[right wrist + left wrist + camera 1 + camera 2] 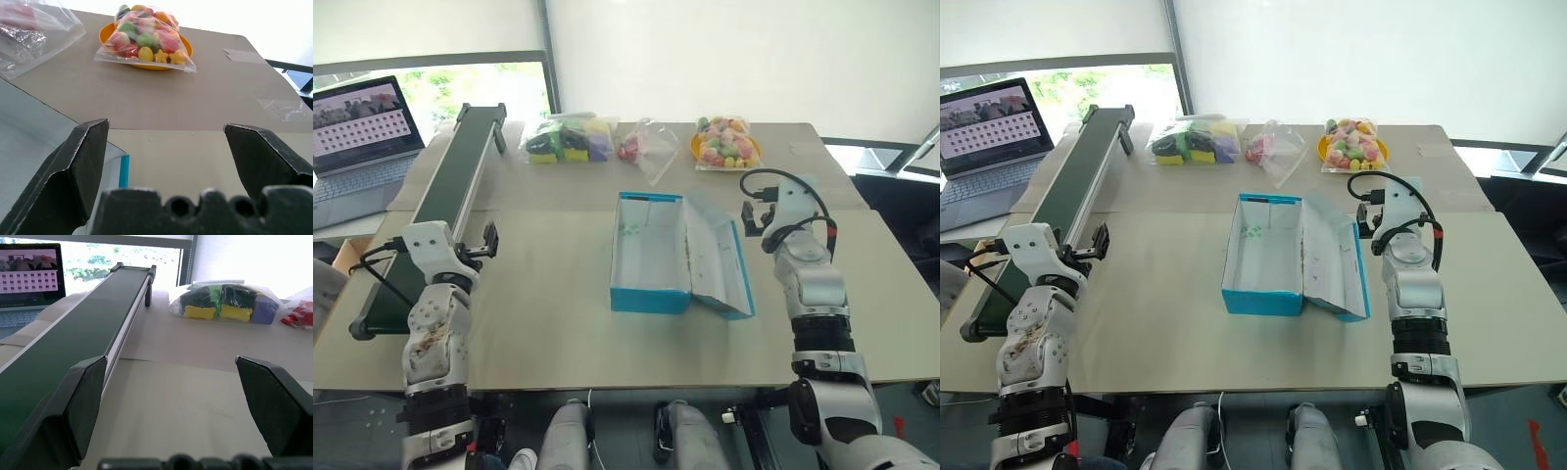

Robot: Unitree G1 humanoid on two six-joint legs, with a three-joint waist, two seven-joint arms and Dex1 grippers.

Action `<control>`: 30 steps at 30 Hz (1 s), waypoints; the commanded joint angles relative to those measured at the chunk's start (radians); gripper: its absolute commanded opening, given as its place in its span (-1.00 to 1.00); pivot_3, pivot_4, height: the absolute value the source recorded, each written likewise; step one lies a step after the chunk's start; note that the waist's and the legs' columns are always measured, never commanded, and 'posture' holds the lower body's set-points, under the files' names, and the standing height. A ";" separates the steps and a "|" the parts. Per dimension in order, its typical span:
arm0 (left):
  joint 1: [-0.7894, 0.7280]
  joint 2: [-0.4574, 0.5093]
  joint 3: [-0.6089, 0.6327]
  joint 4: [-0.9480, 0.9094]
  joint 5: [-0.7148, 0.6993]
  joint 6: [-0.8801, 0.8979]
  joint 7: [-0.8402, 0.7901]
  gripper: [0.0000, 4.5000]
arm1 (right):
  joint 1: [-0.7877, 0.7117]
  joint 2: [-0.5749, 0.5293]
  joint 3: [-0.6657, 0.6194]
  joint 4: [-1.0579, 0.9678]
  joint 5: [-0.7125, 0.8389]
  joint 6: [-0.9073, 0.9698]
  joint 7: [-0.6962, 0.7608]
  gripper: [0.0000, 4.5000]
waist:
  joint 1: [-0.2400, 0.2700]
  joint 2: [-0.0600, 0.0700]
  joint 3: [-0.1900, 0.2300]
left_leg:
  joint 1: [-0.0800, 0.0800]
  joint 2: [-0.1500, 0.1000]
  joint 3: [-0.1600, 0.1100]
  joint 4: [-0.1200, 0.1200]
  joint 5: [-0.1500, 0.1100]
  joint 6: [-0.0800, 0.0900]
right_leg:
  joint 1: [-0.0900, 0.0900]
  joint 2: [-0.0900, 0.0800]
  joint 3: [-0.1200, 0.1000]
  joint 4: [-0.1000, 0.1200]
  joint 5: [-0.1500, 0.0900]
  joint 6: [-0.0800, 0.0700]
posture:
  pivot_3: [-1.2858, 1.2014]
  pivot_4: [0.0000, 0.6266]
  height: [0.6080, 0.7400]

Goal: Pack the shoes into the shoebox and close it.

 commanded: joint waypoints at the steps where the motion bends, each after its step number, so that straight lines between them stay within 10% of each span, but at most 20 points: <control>1: 0.004 0.010 -0.010 -0.050 0.004 0.006 -0.008 1.00 | -0.021 -0.014 -0.024 -0.062 0.005 -0.011 -0.007 0.96 | 0.000 0.000 0.000 | 0.000 0.000 0.000 0.000 0.000 0.000 | 0.000 0.000 0.000 0.000 0.000 0.000 | 0.03 -0.52 0.10; 12: 0.172 0.148 0.250 -0.102 -0.128 0.079 -0.061 1.00 | -0.156 0.043 0.263 -0.568 0.517 0.336 0.590 0.96 | -0.032 -0.002 -0.002 | 0.003 0.006 -0.003 -0.003 0.002 0.003 | -0.002 0.006 -0.001 0.003 -0.003 -0.005 | 0.03 -0.52 0.10; 18: 0.254 0.214 0.330 -0.085 -0.163 0.116 -0.106 1.00 | -0.126 0.022 0.537 -0.514 0.372 0.262 0.710 0.96 | 0.001 -0.004 -0.002 | 0.002 0.004 -0.002 -0.003 -0.003 -0.006 | -0.002 0.000 -0.003 0.002 -0.008 -0.012 | 0.03 -0.52 0.10; 30: 0.180 0.320 0.284 0.071 -0.166 0.117 -0.230 1.00 | -0.066 0.128 0.594 -0.389 0.199 0.139 0.663 0.96 | 0.015 -0.006 -0.004 | 0.000 0.005 0.000 -0.005 -0.005 -0.008 | -0.003 0.000 -0.007 -0.001 -0.004 -0.006 | 0.03 -0.52 0.10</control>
